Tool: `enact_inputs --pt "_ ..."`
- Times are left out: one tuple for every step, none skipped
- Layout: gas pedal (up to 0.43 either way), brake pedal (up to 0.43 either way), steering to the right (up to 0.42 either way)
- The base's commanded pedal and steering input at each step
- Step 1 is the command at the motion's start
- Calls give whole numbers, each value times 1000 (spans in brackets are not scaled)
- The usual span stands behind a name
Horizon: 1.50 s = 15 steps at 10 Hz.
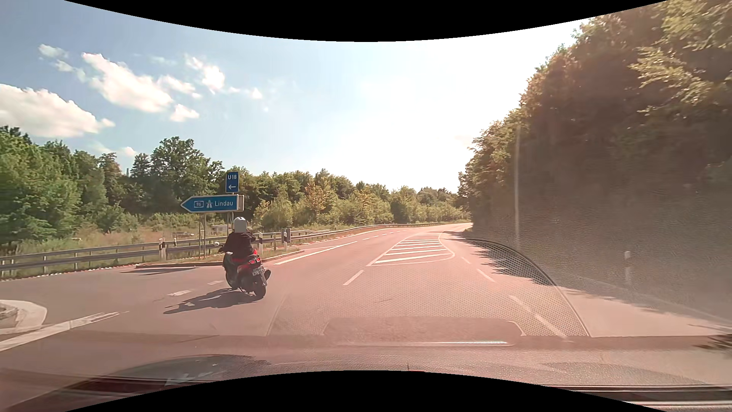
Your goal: Follow the waypoints while adhering to traffic rules and regulations
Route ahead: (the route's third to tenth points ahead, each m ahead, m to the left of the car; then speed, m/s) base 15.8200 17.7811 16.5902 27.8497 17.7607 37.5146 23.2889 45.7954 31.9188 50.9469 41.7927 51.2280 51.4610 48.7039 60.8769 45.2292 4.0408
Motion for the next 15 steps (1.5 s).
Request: enact_inputs --pt "138 12 -388" --pt "157 12 -406" --pt "169 12 -420" --pt "177 12 -424" --pt "177 12 -424" --pt "197 12 -422" --pt "197 12 -422" --pt "197 12 -420" --pt "197 12 -415" --pt "197 12 -408" --pt "197 12 -399" --pt "197 12 -390" --pt "197 12 -382" --pt "197 12 -376" --pt "197 12 -371"
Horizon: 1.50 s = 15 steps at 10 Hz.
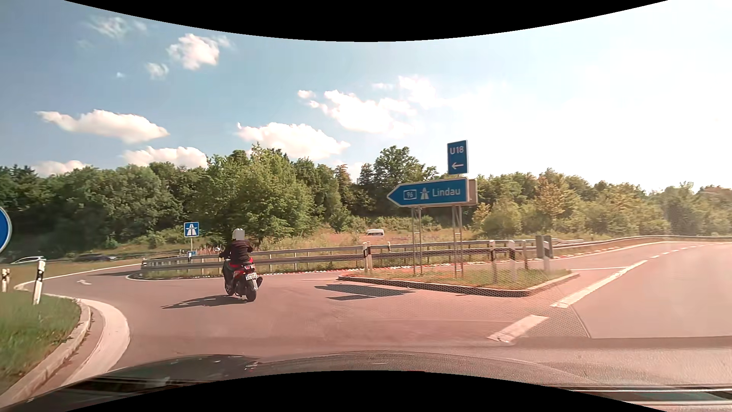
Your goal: Follow the waypoints while adhering to traffic rules and regulations
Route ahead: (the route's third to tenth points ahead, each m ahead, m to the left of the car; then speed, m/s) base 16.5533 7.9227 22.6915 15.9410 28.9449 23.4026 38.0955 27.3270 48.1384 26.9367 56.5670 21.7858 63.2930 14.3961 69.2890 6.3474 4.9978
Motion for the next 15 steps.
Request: enact_inputs --pt "197 12 -367" --pt "197 12 -362" --pt "228 12 -361" --pt "228 12 -360" --pt "228 12 -355" --pt "248 12 -342" --pt "248 12 -334" --pt "260 12 -329" --pt "260 12 -324" --pt "260 12 -319" --pt "268 12 -313" --pt "268 12 -306" --pt "268 12 -292" --pt "268 12 -278" --pt "268 12 -265"
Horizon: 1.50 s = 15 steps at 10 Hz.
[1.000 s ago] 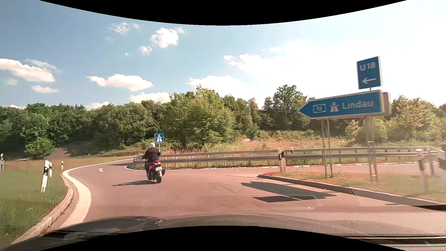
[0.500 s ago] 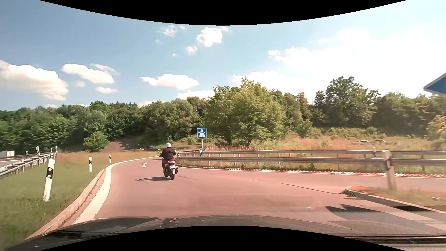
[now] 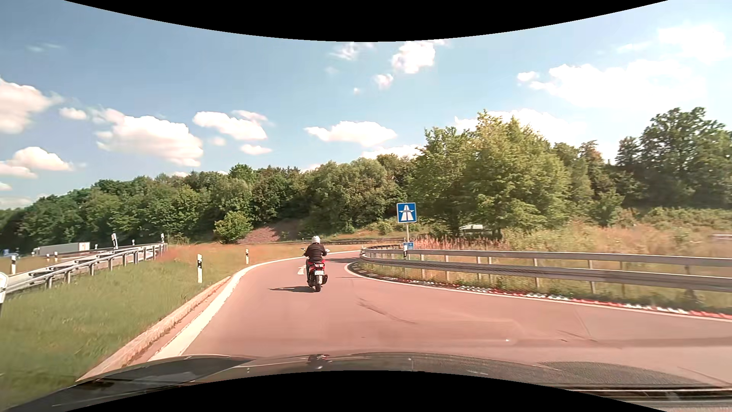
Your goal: Follow the waypoints while adhering to traffic rules and regulations
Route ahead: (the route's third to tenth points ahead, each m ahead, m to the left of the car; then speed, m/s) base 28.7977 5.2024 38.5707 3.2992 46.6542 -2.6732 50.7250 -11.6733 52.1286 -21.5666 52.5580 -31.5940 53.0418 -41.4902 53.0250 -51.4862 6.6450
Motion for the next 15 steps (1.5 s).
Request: enact_inputs --pt "268 12 -246" --pt "280 6 -236" --pt "280 12 -223" --pt "280 12 -207" --pt "280 12 -185" --pt "280 12 -167" --pt "280 12 -147" --pt "280 12 -127" --pt "280 12 -110" --pt "268 12 -86" --pt "260 12 -62" --pt "248 12 -45" --pt "220 12 -22" --pt "189 12 0" --pt "169 12 15"
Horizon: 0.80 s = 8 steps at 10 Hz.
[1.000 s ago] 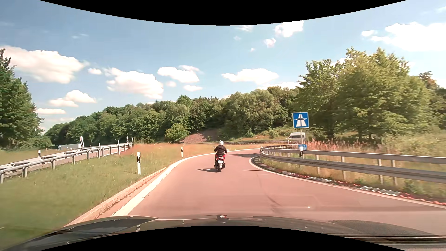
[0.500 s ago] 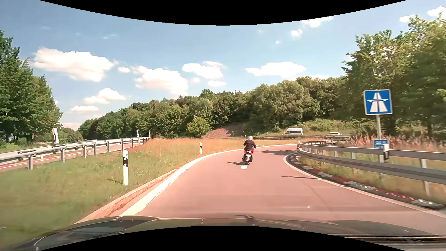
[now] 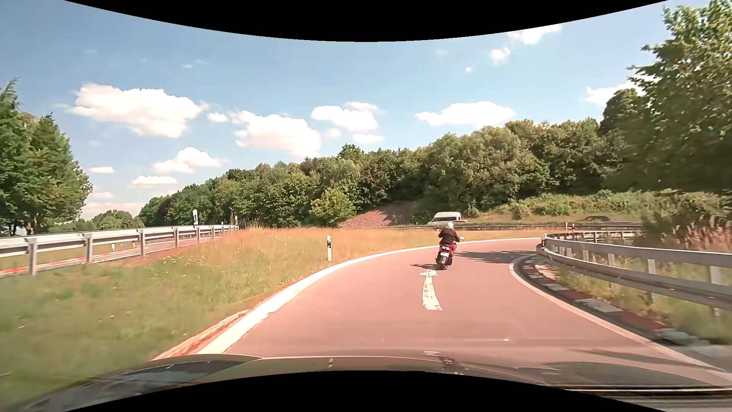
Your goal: Follow the waypoints while adhering to traffic rules and regulations
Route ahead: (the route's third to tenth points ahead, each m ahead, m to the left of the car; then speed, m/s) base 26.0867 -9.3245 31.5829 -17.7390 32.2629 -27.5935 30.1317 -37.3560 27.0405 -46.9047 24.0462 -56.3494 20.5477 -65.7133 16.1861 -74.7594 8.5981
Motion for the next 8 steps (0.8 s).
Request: enact_inputs --pt "118 12 29" --pt "118 12 43" --pt "118 12 56" --pt "118 12 73" --pt "118 12 92" --pt "98 12 103" --pt "98 12 111" --pt "98 12 115"
